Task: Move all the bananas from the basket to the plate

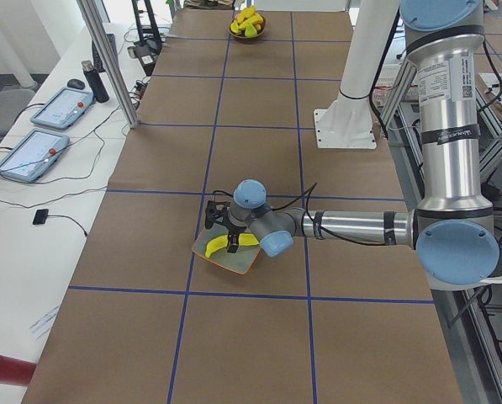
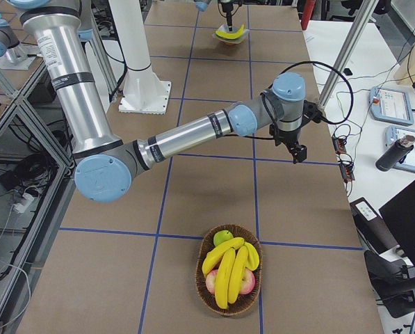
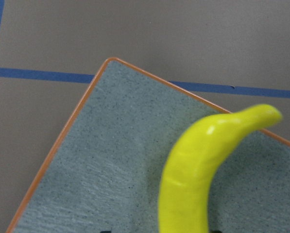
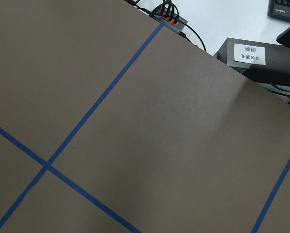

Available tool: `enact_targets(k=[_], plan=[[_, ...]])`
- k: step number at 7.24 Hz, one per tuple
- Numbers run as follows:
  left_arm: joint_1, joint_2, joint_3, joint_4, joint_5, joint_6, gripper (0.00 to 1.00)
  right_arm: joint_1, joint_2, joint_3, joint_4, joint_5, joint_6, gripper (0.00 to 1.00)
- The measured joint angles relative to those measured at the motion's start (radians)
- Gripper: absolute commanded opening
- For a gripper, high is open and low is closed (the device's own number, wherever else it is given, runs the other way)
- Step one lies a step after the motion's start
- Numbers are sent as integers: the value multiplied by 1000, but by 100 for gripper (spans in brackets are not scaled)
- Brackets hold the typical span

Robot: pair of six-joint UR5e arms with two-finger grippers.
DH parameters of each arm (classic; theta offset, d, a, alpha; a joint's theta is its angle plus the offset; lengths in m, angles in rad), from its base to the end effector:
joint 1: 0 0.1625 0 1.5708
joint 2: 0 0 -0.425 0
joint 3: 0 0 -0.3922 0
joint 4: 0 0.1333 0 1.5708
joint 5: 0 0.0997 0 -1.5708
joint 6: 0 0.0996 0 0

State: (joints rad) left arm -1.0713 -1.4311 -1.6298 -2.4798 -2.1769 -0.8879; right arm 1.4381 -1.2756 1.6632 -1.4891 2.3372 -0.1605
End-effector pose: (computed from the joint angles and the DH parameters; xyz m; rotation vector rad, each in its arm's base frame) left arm 0.1529 -0.4400 0.5969 0.2514 0.9494 -0.1058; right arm -0.0168 -0.6113 0.4398 0.4599 -0.7516 -0.4539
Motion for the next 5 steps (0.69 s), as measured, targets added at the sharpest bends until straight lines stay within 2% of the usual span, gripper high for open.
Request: enact_targets(k=[3,5], plan=[[-116,-17,-28,-3,-171,1,100,-1,-84,-36,20,-38,-22,100],[-144,-26,-38,-4,-208,1,100,10,-177,-44,64,-75,-164,100]])
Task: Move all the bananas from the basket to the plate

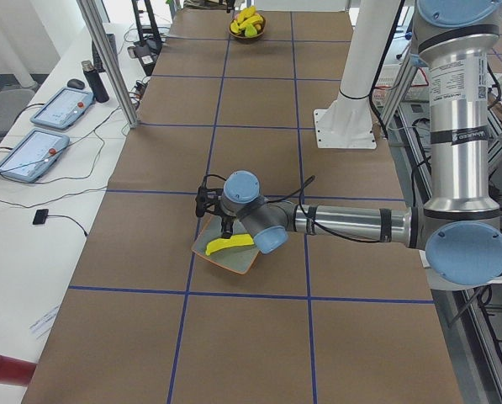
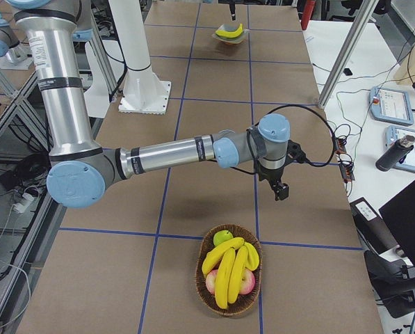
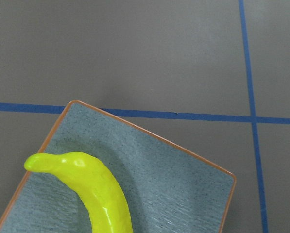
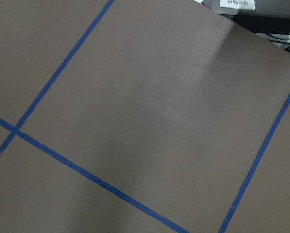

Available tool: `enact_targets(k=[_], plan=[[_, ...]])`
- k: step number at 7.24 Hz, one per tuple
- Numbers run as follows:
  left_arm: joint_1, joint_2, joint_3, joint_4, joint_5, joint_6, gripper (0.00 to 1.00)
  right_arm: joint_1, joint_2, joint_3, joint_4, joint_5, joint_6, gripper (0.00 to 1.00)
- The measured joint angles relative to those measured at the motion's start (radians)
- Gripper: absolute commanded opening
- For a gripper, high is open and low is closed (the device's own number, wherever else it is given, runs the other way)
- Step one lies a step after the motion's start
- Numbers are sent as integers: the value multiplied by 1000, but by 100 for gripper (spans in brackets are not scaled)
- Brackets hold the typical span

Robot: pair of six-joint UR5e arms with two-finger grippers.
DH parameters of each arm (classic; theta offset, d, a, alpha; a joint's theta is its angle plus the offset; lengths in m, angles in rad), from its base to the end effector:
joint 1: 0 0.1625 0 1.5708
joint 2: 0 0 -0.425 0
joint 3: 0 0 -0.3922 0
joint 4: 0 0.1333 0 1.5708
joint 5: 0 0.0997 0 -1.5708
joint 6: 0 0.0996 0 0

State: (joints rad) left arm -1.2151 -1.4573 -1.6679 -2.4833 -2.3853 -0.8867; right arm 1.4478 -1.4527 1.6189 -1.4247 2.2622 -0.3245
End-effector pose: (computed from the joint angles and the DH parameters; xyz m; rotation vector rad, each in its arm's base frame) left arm 0.1030 -0.4521 0.5560 0.2443 1.1017 -0.1089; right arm 0.0011 -0.5597 0.5620 0.3716 -0.6600 -0.5341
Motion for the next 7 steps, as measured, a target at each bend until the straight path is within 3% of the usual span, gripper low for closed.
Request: enact_targets(k=[5,7], plan=[[-5,-11,-7,-1,-5,0,100,156,-185,-38,35,-11,-503,100],[-6,-10,-8,-3,-5,0,100,173,-233,-108,169,-42,-558,99]])
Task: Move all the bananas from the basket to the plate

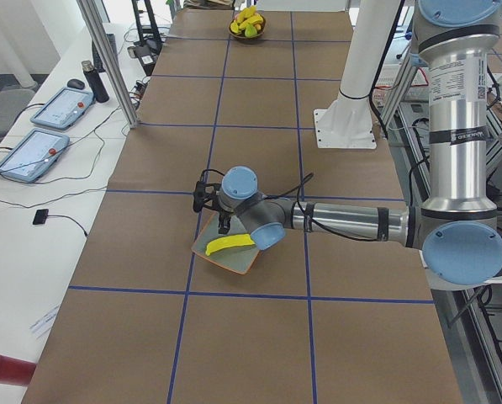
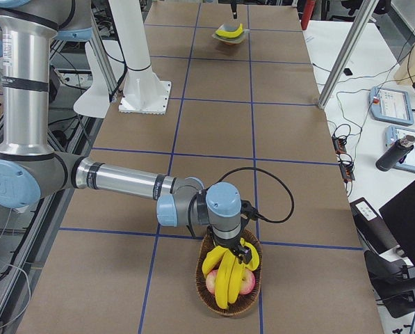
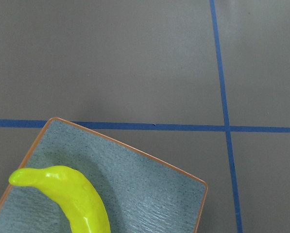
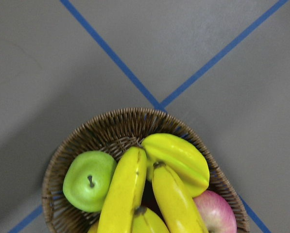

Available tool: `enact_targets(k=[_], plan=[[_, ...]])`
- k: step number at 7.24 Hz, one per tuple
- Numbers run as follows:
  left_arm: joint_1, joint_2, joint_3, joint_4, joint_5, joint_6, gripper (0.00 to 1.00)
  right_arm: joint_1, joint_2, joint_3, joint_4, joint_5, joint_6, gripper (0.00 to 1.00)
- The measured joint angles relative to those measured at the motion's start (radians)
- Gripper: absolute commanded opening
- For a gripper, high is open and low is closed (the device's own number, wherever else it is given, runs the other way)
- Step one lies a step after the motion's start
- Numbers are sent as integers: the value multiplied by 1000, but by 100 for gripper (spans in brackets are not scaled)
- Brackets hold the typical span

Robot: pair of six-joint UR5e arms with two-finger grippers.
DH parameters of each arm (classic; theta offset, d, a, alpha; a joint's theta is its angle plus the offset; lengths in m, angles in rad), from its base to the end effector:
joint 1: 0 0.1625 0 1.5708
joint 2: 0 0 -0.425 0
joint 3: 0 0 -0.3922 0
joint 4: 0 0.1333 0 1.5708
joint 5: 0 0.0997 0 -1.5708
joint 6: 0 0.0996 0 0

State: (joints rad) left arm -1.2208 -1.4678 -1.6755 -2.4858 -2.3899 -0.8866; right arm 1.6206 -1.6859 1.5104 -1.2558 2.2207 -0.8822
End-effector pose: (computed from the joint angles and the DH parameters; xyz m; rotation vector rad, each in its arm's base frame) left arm 0.1019 -0.4558 0.5468 0.2616 1.1125 -0.1019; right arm 0.0952 -0.4429 0.7178 0.4248 -0.5357 -0.8462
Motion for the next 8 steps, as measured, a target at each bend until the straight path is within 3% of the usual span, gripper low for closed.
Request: enact_targets(k=[2,4,8], plan=[[-1,2,-1,-7,0,0,100,1,-18,-82,138,-39,-4,98],[-2,10,-1,-18,0,-1,100,1,-50,-99,217,-81,36,97],[-3,18,-6,-29,0,0,100,-31,-65,-101,273,-95,92,91]])
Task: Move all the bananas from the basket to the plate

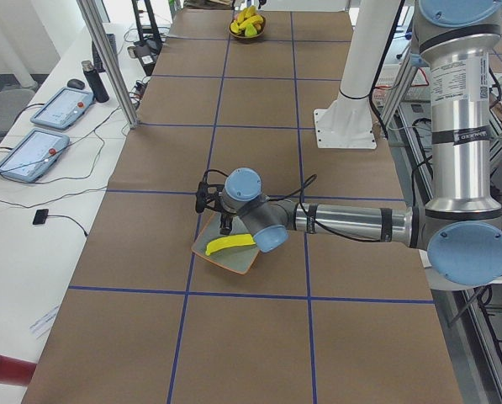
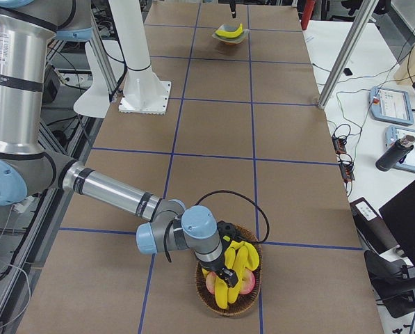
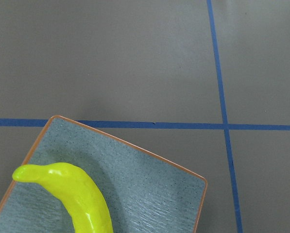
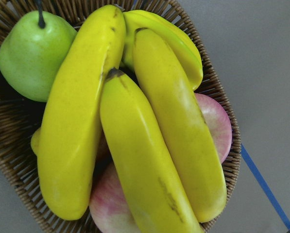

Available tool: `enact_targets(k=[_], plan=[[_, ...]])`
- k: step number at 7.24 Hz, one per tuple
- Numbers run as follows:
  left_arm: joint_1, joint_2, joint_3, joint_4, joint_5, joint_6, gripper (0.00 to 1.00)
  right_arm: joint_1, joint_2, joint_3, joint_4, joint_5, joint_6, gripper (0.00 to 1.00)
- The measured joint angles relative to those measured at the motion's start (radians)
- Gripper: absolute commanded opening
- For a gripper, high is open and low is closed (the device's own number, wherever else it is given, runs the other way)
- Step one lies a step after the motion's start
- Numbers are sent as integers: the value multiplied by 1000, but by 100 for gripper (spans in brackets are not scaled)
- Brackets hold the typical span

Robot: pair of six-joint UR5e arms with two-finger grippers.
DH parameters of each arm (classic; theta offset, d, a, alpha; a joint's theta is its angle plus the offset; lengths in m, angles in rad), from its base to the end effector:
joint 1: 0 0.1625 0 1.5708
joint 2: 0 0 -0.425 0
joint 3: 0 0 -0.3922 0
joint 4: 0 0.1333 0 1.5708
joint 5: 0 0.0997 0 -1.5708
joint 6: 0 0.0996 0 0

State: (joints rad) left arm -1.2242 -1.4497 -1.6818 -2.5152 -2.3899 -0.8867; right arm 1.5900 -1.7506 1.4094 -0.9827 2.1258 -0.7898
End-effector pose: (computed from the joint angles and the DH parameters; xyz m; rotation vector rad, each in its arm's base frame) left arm 0.0976 -0.4483 0.5486 0.2781 1.1193 -0.0966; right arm 0.0887 -0.4093 0.7696 0.4512 -0.4250 -0.8151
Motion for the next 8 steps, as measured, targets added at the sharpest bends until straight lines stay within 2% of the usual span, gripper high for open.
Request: enact_targets(k=[4,8], plan=[[-1,3,0,-8,0,-1,100,-58,3,-3,46,-61,57,89],[-1,3,1,-8,0,-1,100,-86,4,-24,83,-101,62,83]])
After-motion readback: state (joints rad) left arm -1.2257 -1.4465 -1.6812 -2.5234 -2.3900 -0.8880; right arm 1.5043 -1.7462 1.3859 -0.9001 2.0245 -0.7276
